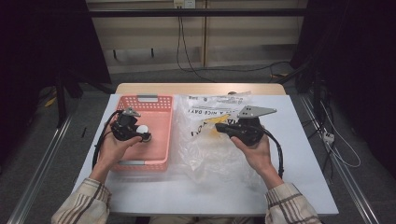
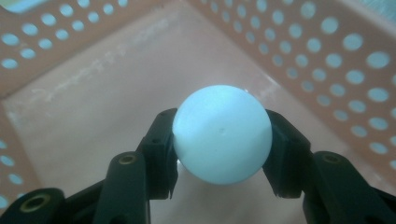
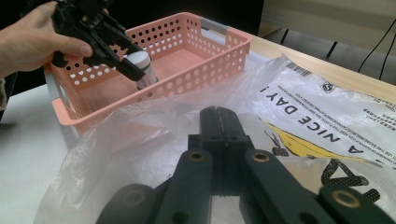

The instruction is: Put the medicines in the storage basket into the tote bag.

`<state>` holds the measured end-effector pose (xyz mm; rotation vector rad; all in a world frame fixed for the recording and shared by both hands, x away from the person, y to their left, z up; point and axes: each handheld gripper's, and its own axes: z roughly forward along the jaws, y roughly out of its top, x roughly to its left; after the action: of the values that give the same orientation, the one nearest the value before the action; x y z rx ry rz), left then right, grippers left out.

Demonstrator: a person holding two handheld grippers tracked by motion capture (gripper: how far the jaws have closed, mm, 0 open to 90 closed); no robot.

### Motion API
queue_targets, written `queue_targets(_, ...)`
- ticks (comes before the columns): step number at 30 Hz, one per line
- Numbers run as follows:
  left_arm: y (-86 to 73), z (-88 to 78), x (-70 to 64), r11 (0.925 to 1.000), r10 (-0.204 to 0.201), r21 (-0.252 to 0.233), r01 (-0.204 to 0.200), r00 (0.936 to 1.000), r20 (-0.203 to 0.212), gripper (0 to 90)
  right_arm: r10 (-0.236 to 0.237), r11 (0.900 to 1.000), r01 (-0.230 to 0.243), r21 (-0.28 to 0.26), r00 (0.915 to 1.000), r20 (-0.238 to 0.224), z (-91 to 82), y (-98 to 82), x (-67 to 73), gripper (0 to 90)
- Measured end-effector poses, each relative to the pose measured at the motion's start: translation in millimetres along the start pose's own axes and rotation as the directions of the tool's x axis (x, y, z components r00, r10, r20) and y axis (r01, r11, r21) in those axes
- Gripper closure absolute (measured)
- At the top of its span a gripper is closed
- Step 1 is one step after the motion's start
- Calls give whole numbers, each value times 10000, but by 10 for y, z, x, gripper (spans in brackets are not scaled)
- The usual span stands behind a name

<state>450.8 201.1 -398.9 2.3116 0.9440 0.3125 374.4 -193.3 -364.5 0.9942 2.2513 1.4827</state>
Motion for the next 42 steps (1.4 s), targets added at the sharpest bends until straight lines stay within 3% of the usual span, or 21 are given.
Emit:
queue_targets(3, 12, -83, -38, 9988, -112, -483, 97, 9995, -307, 511, 14, 10000, -14, -7, 10000, 28, -4, -3, -3, 900)
queue_targets(13, 43, -289, -148, 9883, -165, -1518, 173, 9998, 69, 511, 7, 10000, -7, -2, 10000, 17, 0, -1, 0, 900)
queue_targets(16, 72, -335, -223, 9842, 48, -1769, -18, 9999, 163, 512, 60, 10000, -60, -50, 10000, 0, -3, 0, -3, 900)
queue_targets(25, 127, -445, -418, 9642, 125, -2650, -17, 9992, 391, 512, 119, 9999, -119, -63, 9999, -20, -12, -1, -8, 900)
queue_targets(29, 145, -498, -494, 9503, 373, -3105, -209, 9982, 472, 512, 194, 9998, -194, -97, 9998, -10, -17, -1, -18, 900)
queue_targets(37, 217, -557, -699, 9421, 656, -3337, -343, 9944, 830, 513, 182, 9998, -182, -110, 9998, -13, -25, 2, -24, 900)
queue_targets(42, 264, -559, -835, 9374, 998, -3443, -527, 9877, 1203, 512, 206, 9997, -206, -94, 9998, -47, -27, -1, -32, 900)
